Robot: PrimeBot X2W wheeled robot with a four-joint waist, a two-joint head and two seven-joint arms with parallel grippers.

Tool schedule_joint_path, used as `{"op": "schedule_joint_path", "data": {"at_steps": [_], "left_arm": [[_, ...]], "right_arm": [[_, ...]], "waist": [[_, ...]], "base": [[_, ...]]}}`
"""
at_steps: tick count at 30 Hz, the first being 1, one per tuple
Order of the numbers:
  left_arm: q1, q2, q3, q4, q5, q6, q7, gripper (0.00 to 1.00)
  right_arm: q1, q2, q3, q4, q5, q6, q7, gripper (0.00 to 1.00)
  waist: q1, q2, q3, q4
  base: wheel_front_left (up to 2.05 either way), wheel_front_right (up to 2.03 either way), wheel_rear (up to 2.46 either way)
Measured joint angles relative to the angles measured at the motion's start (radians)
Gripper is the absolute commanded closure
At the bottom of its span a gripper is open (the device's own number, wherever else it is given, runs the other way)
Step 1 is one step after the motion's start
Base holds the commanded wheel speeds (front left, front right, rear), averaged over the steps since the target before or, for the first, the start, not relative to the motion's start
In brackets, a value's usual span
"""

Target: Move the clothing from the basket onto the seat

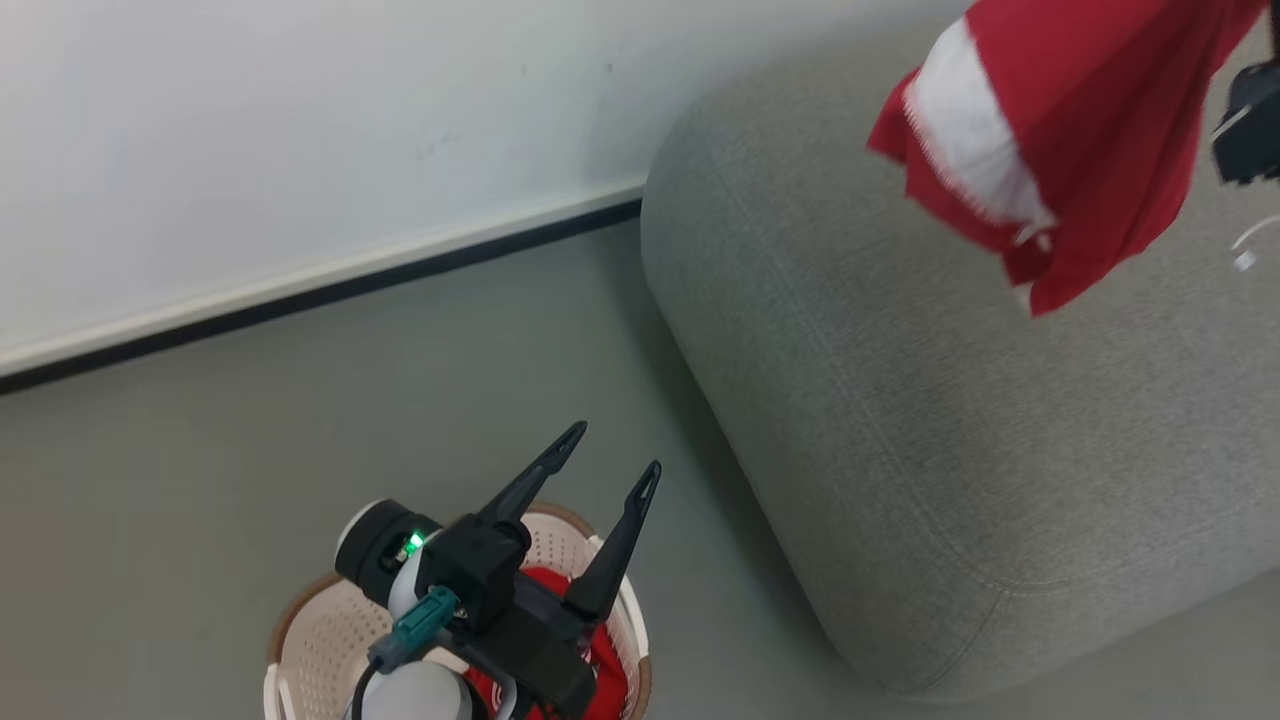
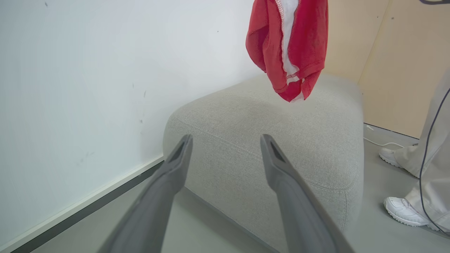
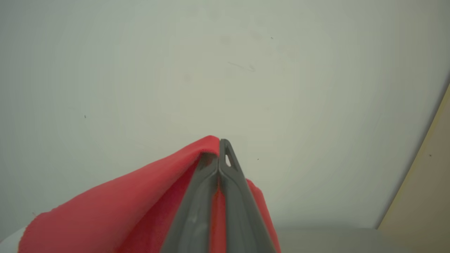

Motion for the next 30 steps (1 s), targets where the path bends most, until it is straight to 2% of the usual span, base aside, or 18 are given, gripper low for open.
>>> {"op": "schedule_joint_path", "data": {"at_steps": [3, 9, 20, 30], "left_arm": [[-0.019, 0.010, 0.002, -0.028, 0.010, 0.001, 0.008, 0.00], [-0.050, 0.041, 0.006, -0.100, 0.038, 0.009, 0.021, 0.00], [-0.118, 0.070, 0.007, -0.204, 0.083, 0.009, 0.055, 0.00], [-0.185, 0.079, 0.004, -0.248, 0.116, 0.008, 0.096, 0.00]], "right_arm": [[-0.044, -0.015, -0.013, 0.026, 0.002, 0.000, 0.001, 1.00], [-0.127, -0.058, -0.053, 0.072, 0.002, -0.023, 0.005, 1.00], [-0.148, -0.043, -0.081, 0.139, 0.022, -0.046, 0.005, 1.00], [-0.184, -0.041, -0.080, 0.214, -0.005, -0.096, 0.002, 1.00]], "waist": [[0.0000, 0.0000, 0.038, 0.019], [0.0001, 0.0000, 0.129, 0.054], [0.0000, 0.0000, 0.279, 0.074], [0.0000, 0.0001, 0.410, 0.061]], "base": [[0.00, 0.00, 0.00], [0.00, 0.00, 0.00], [0.00, 0.00, 0.00], [0.00, 0.00, 0.00]]}}
